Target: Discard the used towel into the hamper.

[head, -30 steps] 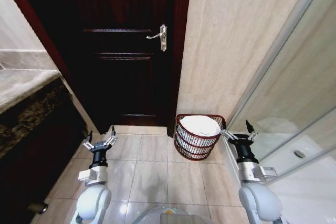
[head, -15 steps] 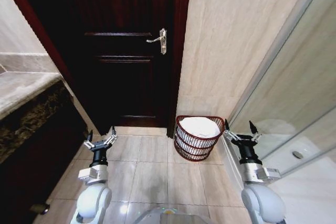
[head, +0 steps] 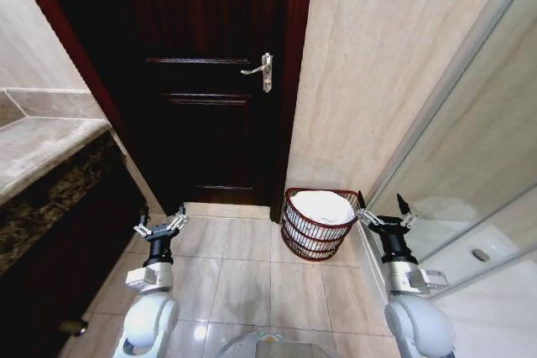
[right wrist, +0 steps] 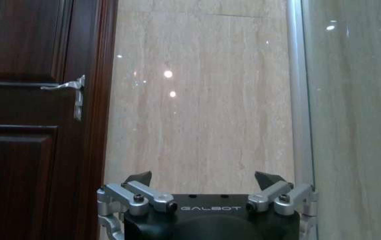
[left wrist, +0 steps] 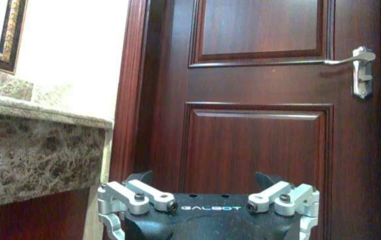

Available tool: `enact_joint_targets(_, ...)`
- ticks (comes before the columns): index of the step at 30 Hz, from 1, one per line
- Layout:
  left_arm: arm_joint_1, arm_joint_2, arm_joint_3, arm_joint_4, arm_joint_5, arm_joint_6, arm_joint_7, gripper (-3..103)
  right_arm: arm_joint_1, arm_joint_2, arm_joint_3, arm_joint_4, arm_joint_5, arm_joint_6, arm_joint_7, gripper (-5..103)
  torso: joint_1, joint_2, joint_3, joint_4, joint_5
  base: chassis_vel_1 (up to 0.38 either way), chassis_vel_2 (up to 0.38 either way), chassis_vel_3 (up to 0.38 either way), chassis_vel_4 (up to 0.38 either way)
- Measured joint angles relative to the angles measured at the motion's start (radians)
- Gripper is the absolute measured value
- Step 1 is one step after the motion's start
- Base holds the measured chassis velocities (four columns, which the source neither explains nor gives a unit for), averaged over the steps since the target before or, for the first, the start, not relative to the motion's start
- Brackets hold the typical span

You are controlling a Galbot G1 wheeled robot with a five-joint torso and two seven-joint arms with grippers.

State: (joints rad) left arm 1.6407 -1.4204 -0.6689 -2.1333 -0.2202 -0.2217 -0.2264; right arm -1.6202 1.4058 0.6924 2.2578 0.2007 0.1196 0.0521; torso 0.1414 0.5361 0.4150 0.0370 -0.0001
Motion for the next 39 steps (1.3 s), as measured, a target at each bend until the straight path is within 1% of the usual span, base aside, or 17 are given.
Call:
enact_joint_targets(11,-0.005,-0.002,0.007,-0.019,0.020,0.031,-0.002,100,-0.010,0.011,-0.007,0.018,-0.005,0.003,0.000,100,0.018,0.042,0.023,0.0000,0.0000,0.000,0.000,0.000,0.000)
enact_joint_targets(13,-0.005,-0.002,0.012,-0.024,0.024,0.038,-0.008,100,-0.016,0.014,-0.006,0.022,-0.005,0.007,0.001,100,0.023,0.056,0.032,0.0000,0.0000,0.000,0.000,0.000,0.000)
enact_joint_targets(14,-0.005,-0.002,0.012,-0.024,0.024,0.038,-0.008,100,-0.016,0.014,-0.006,0.022,-0.005,0.007,0.001,100,0.023,0.056,0.032,0.0000,0.0000,0.000,0.000,0.000,0.000)
enact_joint_targets(16,-0.007,-0.006,0.017,-0.028,0.026,0.042,-0.015,100,-0.026,0.018,-0.004,0.026,-0.004,0.011,0.001,100,0.028,0.069,0.040,-0.0001,0.0000,0.000,0.000,0.000,0.000)
enact_joint_targets(25,-0.014,-0.010,0.035,-0.036,0.039,0.043,-0.015,100,-0.040,0.032,0.002,0.035,-0.005,0.014,-0.004,100,0.038,0.093,0.054,-0.0001,0.0000,0.000,0.000,0.000,0.000)
enact_joint_targets(27,-0.015,-0.010,0.038,-0.039,0.040,0.047,-0.015,100,-0.047,0.039,-0.004,0.039,-0.013,0.012,-0.011,100,0.043,0.105,0.062,-0.0001,0.0000,0.000,0.000,0.000,0.000)
enact_joint_targets(32,-0.012,-0.010,0.039,-0.039,0.043,0.047,-0.011,100,-0.048,0.047,-0.018,0.038,-0.032,0.010,-0.015,100,0.049,0.120,0.070,-0.0001,0.0000,0.000,0.000,0.000,0.000)
enact_joint_targets(35,-0.005,-0.007,0.043,-0.041,0.043,0.055,-0.010,100,-0.048,0.056,-0.024,0.039,-0.022,-0.030,-0.015,100,0.057,0.138,0.080,0.0000,0.0000,0.000,0.000,0.000,0.000)
enact_joint_targets(37,-0.004,-0.007,0.044,-0.042,0.043,0.057,-0.010,100,-0.049,0.057,-0.024,0.040,-0.019,-0.035,-0.015,100,0.058,0.140,0.081,-0.0001,0.0000,0.000,0.000,0.000,0.000)
enact_joint_targets(39,0.003,-0.006,0.045,-0.046,0.049,0.087,-0.010,100,-0.056,0.062,-0.023,0.040,-0.009,-0.053,-0.019,100,0.064,0.153,0.089,-0.0002,0.0000,0.000,0.000,0.000,0.000)
